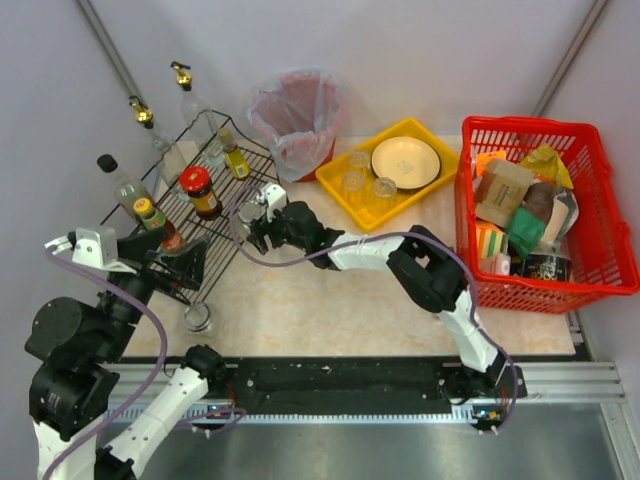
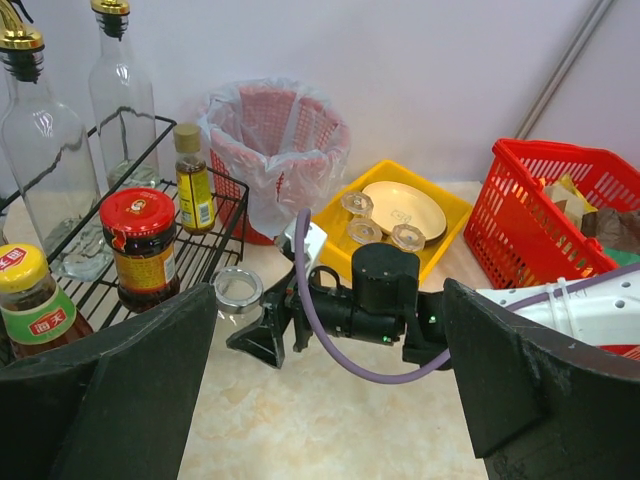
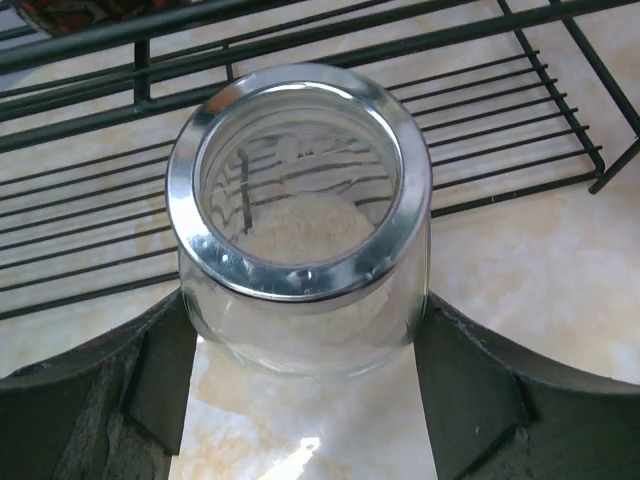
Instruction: Clear the kitchen counter
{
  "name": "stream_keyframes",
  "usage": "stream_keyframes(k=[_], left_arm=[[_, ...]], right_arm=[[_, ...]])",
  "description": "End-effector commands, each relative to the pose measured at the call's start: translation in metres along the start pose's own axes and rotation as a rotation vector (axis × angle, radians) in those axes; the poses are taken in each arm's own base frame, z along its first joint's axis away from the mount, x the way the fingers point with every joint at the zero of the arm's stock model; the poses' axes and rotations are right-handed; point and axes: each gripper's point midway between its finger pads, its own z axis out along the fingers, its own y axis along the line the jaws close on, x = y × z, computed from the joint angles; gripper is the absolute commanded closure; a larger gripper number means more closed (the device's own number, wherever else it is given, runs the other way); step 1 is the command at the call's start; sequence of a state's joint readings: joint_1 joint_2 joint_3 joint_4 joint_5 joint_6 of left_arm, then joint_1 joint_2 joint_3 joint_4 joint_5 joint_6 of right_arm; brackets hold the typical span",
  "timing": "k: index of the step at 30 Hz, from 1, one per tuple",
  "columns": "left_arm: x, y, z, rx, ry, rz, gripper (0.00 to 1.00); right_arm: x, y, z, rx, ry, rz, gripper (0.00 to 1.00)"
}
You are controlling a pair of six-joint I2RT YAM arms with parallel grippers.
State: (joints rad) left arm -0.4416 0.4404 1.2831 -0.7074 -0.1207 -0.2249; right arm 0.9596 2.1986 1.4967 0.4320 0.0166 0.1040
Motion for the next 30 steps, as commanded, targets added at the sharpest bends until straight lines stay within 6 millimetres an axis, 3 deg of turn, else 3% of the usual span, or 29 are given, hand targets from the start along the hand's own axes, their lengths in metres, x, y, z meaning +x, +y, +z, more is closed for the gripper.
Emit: stream_keyframes(k=[1, 4, 12, 30], left_arm=[[-0.014, -0.006, -0.004, 0.031, -0.049, 0.003, 0.03], [-0.013, -0.004, -0.005, 0.025, -0.049, 0.005, 0.03], [-0.008, -0.004, -0.002, 0.023, -0.04, 0.009, 0.03], [-0.009, -0.007, -0.003, 0.042, -0.04, 0.001, 0.03]], right_arm=[[-0.059, 0.006, 0.015, -0.023, -0.155, -0.013, 0.81], [-0.05, 0.005, 0.023, -0.021, -0.132, -0.01, 0.81], [-0.036, 0.001, 0.021, -0.005, -0.115, -0.017, 0.82], [-0.052, 0.005, 0.068, -0.009, -0.119, -0.003, 0.76]])
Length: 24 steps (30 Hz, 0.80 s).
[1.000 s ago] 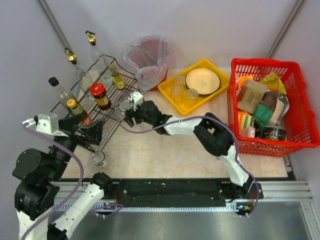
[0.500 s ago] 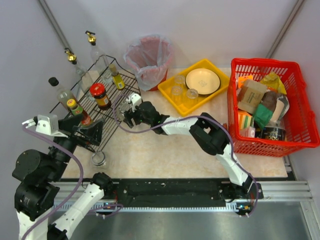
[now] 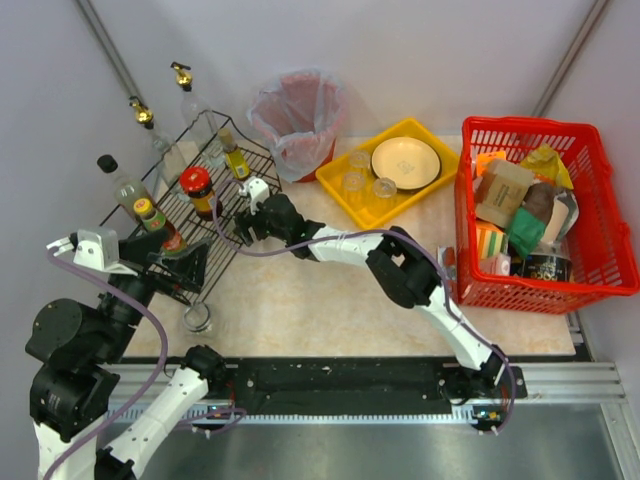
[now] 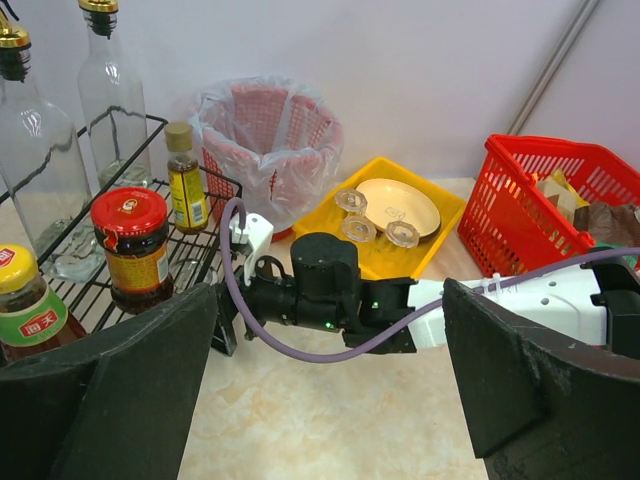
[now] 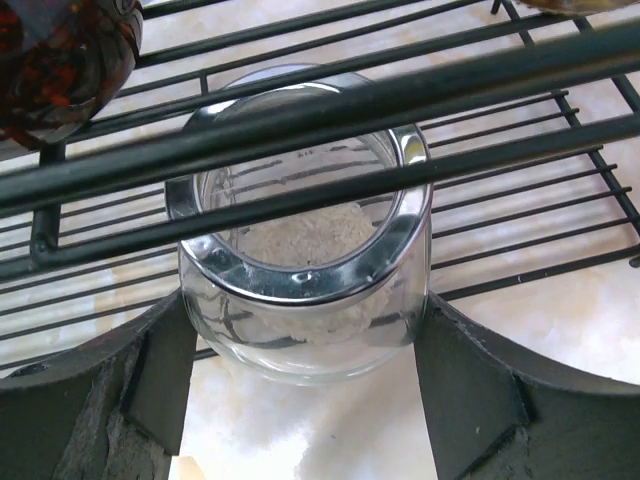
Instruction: Clear the kitchen counter
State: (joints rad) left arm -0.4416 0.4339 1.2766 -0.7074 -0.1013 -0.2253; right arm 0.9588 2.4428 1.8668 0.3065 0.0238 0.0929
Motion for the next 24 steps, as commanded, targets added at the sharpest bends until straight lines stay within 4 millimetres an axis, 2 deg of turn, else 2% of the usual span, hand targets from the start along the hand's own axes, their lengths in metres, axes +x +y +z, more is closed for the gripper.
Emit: stream_keyframes(k=[1, 4, 7, 9, 17, 22, 24], left_arm=[[-0.011, -0.005, -0.001, 0.024, -0.041, 0.0, 0.03], [-0.011, -0.006, -0.001, 0.029, -0.043, -0.001, 0.03], [-0.012, -0.006, -0.001, 0.028, -0.045, -0.001, 0.03], [-0.013, -0.006, -0.002, 0.03, -0.048, -0.002, 0.03], [-0.012, -0.007, -0.001, 0.033, -0.046, -0.003, 0.03], [-0.011, -0.006, -0.001, 0.03, -0.04, -0.002, 0.03], [-0.01, -0.006, 0.0, 0.031, -0.038, -0.002, 0.03]], right_arm=[[-0.05, 0.005, 0.008, -0.014, -0.114, 0.0, 0.74], [-0.051, 0.003, 0.012, -0.003, -0.102, -0.012, 0.65], [-0.051, -0.002, 0.014, 0.025, -0.109, -0.005, 0.53], [-0.051, -0.006, 0.013, 0.044, -0.111, 0.0, 0.4], [-0.05, -0.005, 0.013, 0.037, -0.111, -0.003, 0.04], [-0.05, -0.005, 0.006, 0.037, -0.127, -0.002, 0.01], [-0.058, -0.004, -0.002, 0.037, -0.154, 0.005, 0.01]])
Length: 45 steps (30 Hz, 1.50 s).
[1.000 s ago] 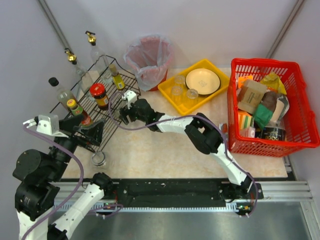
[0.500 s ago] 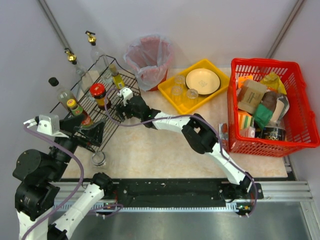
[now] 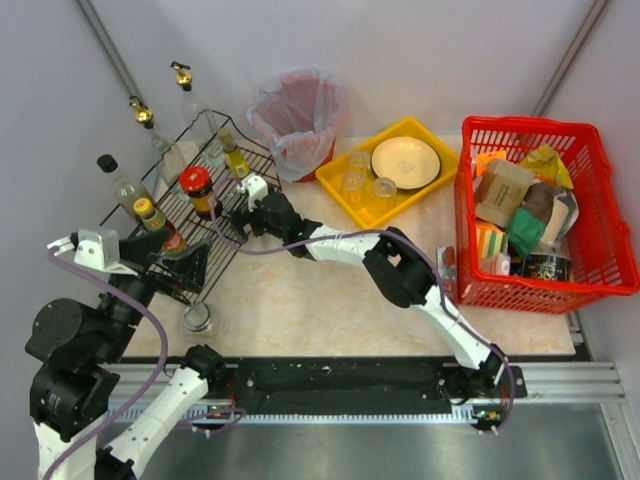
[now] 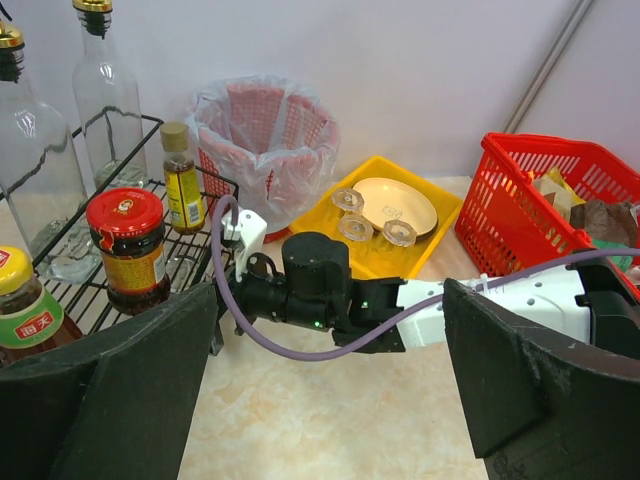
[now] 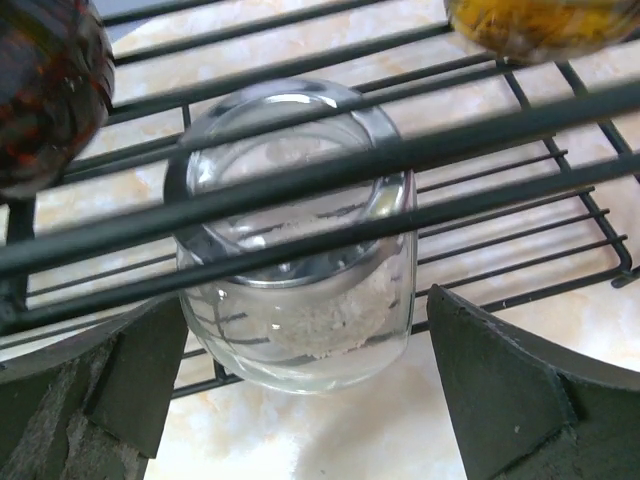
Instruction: Clear the kitchen counter
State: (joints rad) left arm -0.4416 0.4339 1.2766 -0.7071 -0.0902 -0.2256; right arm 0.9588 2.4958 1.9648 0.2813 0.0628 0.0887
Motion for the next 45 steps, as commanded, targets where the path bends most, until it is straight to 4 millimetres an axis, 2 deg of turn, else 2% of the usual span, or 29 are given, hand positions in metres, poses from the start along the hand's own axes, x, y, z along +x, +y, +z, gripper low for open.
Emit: stream_keyframes(k=[1, 7, 11, 14, 17, 19, 21, 23, 31, 45], left_arm=[[-0.009, -0.004, 0.0, 0.019, -0.037, -0.002, 0.03], [-0.005, -0.003, 0.001, 0.017, -0.019, -0.002, 0.03], [0.0, -0.002, -0.001, 0.01, -0.008, -0.005, 0.03], [0.003, -0.001, -0.001, 0.009, 0.0, -0.012, 0.03], [0.003, -0.001, -0.002, 0.008, -0.001, -0.012, 0.02], [0.004, -0.001, -0.002, 0.006, 0.002, -0.012, 0.03], [0.003, 0.0, -0.001, 0.003, 0.001, -0.012, 0.03], [0.003, -0.002, -0.001, 0.009, 0.001, -0.014, 0.03], [0.004, -0.003, 0.002, 0.019, 0.008, -0.01, 0.03], [0.008, -0.004, 0.01, 0.023, 0.023, -0.003, 0.03]], right_arm=[[-0.053, 0.001, -0.017, -0.001, -0.145, 0.013, 0.01], [-0.083, 0.013, -0.053, -0.024, -0.223, 0.015, 0.01], [-0.088, 0.019, -0.067, -0.046, -0.232, 0.047, 0.01], [-0.083, 0.02, -0.069, -0.053, -0.222, 0.081, 0.03], [-0.072, 0.023, -0.064, -0.066, -0.189, 0.119, 0.25], [-0.068, 0.025, -0.06, -0.068, -0.163, 0.15, 0.49], [-0.064, 0.027, -0.059, -0.075, -0.15, 0.181, 0.66], [-0.059, 0.03, -0.058, -0.088, -0.133, 0.206, 0.74], [-0.039, 0.032, -0.04, -0.093, -0.085, 0.244, 0.77], [-0.031, 0.006, -0.016, -0.034, -0.069, 0.264, 0.78]])
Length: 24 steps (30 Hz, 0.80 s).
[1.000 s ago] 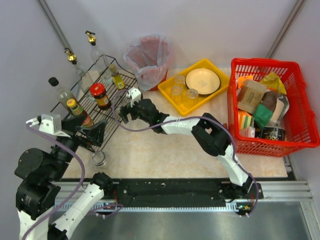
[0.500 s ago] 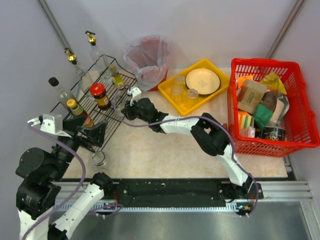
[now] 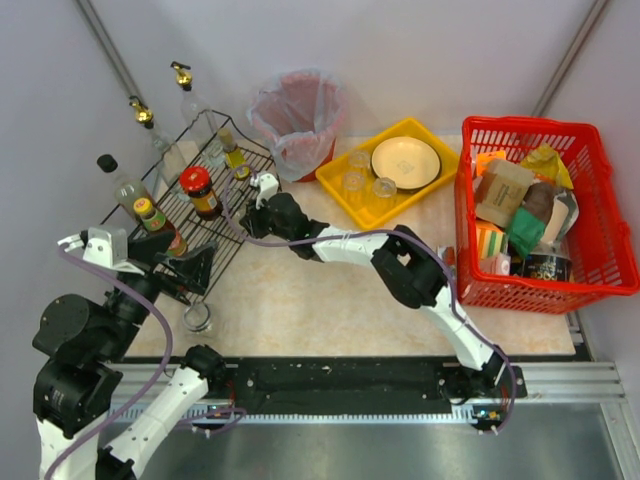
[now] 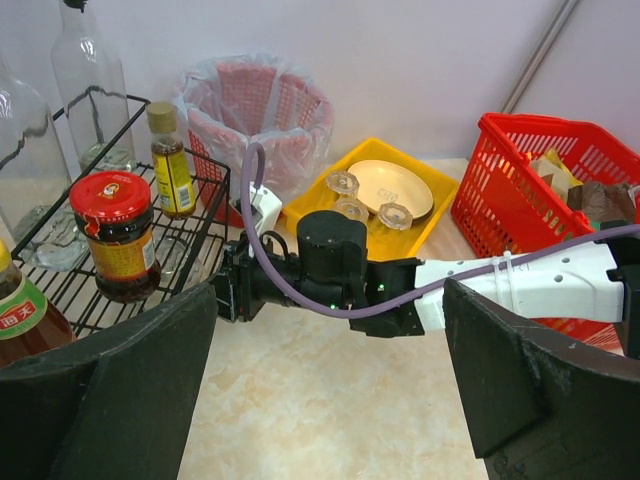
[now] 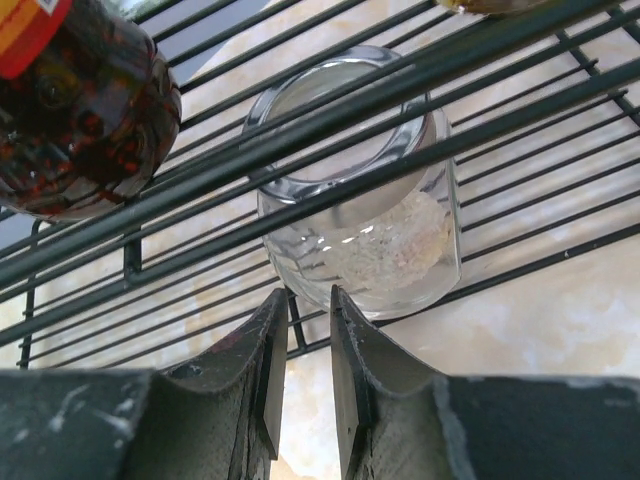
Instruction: Clear the kitchen counter
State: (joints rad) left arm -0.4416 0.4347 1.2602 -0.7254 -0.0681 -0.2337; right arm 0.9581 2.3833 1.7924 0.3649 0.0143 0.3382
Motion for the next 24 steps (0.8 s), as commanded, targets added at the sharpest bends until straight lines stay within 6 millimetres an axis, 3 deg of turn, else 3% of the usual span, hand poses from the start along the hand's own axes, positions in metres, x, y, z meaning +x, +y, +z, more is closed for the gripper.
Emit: stream_keyframes(k=[1, 6, 11, 14, 18, 20, 24], left_arm=[[-0.004, -0.003, 0.009, 0.012, -0.013, 0.003, 0.03], [-0.003, -0.002, 0.009, 0.01, -0.011, 0.003, 0.03], [0.0, -0.002, 0.009, 0.006, -0.003, 0.002, 0.03], [0.005, 0.001, 0.006, -0.004, 0.014, 0.0, 0.03], [0.002, -0.001, 0.001, 0.004, 0.019, -0.003, 0.03], [-0.005, -0.006, -0.004, 0.025, 0.013, -0.007, 0.03], [-0.013, -0.014, -0.014, 0.061, 0.006, -0.029, 0.03]], right_arm=[[-0.025, -0.007, 0.01, 0.012, -0.058, 0.012, 0.77], [-0.029, -0.01, 0.009, 0.013, -0.064, 0.013, 0.77], [-0.034, 0.008, -0.011, -0.063, -0.066, -0.001, 0.72], [-0.033, 0.018, -0.036, -0.05, -0.062, -0.059, 0.6], [-0.04, 0.042, -0.074, -0.058, -0.082, -0.075, 0.36], [-0.034, 0.055, -0.089, -0.081, -0.06, -0.091, 0.24], [-0.012, 0.095, -0.112, -0.143, 0.041, -0.177, 0.09]])
